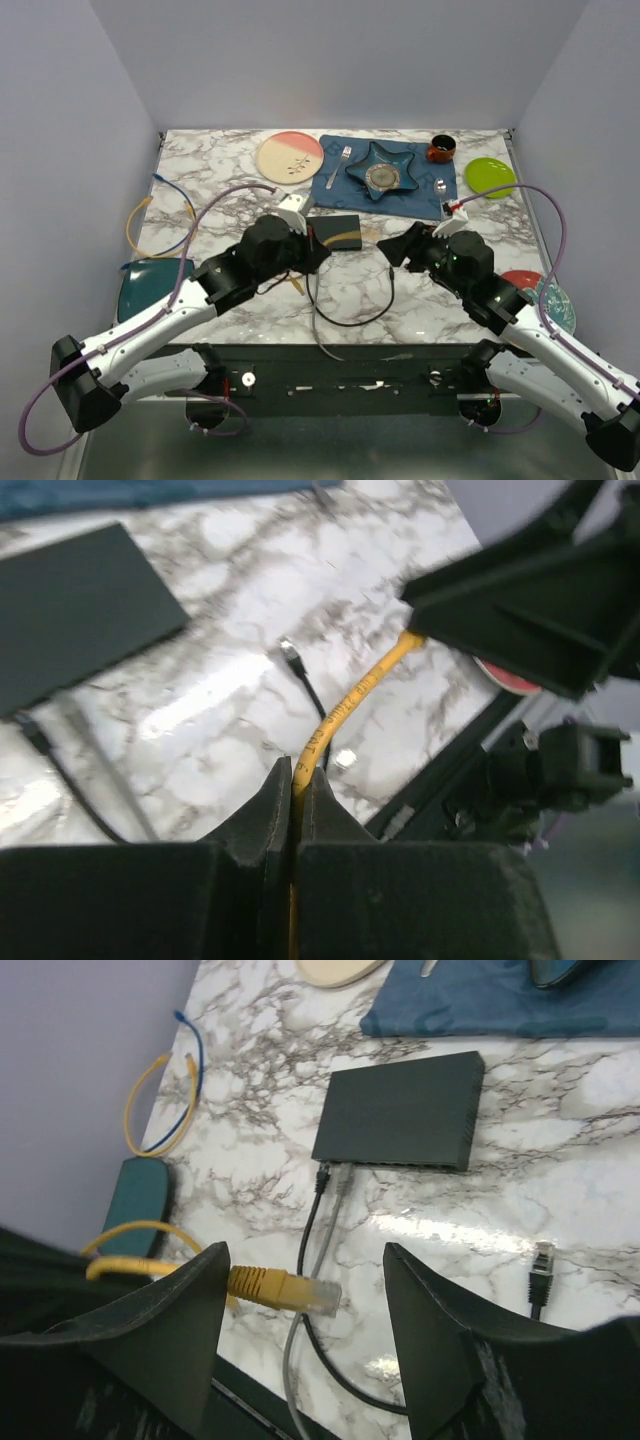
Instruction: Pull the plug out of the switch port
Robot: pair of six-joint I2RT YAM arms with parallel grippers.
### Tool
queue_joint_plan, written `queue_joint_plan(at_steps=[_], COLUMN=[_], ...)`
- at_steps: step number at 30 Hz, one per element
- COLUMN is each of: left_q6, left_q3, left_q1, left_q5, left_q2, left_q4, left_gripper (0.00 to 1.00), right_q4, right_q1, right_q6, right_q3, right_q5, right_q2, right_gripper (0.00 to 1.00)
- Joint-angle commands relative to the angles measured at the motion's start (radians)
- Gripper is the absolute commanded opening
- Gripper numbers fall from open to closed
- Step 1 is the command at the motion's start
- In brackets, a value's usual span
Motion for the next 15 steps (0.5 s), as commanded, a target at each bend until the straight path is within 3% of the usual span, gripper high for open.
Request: queue_joint_plan(at_steps=[1, 6, 10, 11, 13, 14, 15], left_q6=[0.002, -0.016, -0.029, -0.033, -0.055, -0.061, -0.065], left_q3=[0.124, 0.253, 0.464, 0.500, 0.637, 0.685, 0.724], left_q1=[0.226, 0.570, 0.844, 0.954, 1.035, 1.077, 1.085], left_q5=[-0.176, -0.119, -0.026, -0.009, -0.027, -0.038, -0.056], left_q2=[-0.006, 0.061, 0.251, 0.291, 0.432, 0.480, 0.526], left_q4=[-0.307, -0.369, -0.396, -0.398, -0.437, -0.457, -0.479], left_gripper=[0.00, 0.00, 0.00, 0.36, 0.72, 0.94, 0.99], right_q4=[-0.072, -0.066, -0.067, -0.067, -0.067, -0.066, -0.069], right_q1=[-0.003, -0.003, -0.003, -0.003, -0.001, -0.002, -0.003], right_q6=[-0.009, -0.028, -0.037, -0.041, -0.048, -0.060, -0.066], right_q3=[-0.072, -0.101, -0.118, -0.121, -0.122, -0.119, -0.115], right_q5=[0.106, 0.060, 0.043, 0.049, 0.047, 0.044, 0.044], right_q2=[-0.041, -0.034, -0.046, -0.050, -0.061, -0.063, -0.063], right_gripper=[0.68, 0.65, 0.65, 0.65, 0.65, 0.65, 0.65])
